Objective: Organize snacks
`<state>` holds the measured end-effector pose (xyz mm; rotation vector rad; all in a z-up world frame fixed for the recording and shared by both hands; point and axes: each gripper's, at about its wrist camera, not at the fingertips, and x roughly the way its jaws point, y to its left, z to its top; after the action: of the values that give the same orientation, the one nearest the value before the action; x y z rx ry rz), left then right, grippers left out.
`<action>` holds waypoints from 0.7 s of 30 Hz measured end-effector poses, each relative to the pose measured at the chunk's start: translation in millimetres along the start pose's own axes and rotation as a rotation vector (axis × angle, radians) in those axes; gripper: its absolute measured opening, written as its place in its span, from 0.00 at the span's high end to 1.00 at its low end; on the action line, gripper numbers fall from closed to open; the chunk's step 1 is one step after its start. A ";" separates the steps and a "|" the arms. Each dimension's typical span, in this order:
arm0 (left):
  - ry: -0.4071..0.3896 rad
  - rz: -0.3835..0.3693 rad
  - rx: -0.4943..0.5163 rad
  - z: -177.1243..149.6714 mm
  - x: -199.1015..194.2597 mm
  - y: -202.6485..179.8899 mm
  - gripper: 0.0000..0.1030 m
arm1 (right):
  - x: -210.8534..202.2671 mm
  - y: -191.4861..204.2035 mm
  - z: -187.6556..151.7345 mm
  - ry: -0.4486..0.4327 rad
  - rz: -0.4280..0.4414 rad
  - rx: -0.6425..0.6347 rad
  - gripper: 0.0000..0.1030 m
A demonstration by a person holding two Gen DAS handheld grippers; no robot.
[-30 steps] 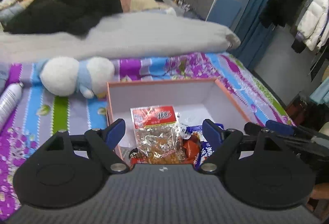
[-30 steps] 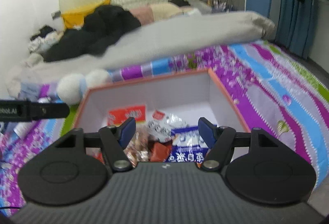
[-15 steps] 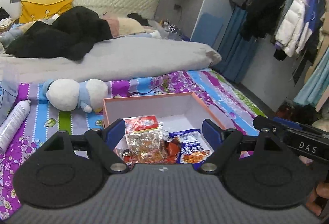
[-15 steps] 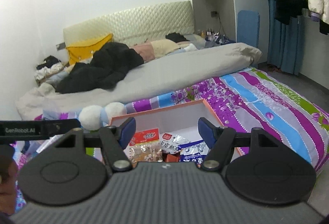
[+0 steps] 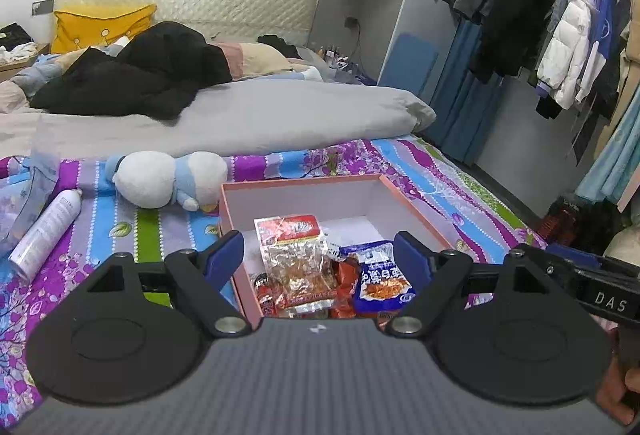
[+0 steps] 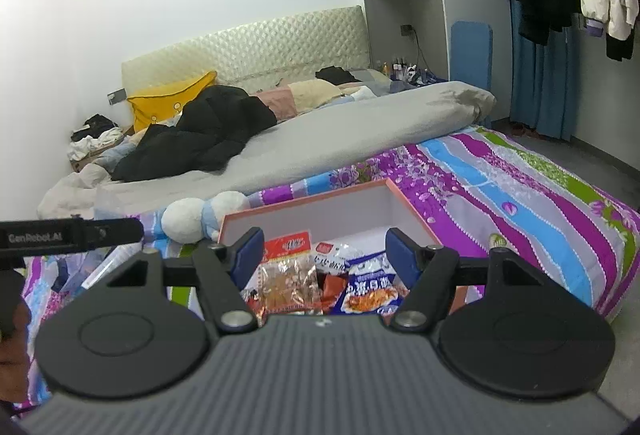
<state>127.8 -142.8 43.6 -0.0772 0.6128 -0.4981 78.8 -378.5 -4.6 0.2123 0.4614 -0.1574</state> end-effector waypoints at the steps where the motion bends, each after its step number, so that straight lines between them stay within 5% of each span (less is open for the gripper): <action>1: 0.007 0.002 0.001 -1.8 -0.2 -0.5 0.17 | 0.4 0.6 -1.8 0.006 0.001 -0.003 0.33; 21: 0.067 0.051 -0.020 -32.9 17.4 6.7 0.17 | 12.4 -2.6 -33.1 0.069 -0.012 -0.008 0.33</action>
<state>124.2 -142.6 5.9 -0.0638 0.6841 -0.4469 75.2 -374.4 -39.6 0.2080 0.5316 -0.1601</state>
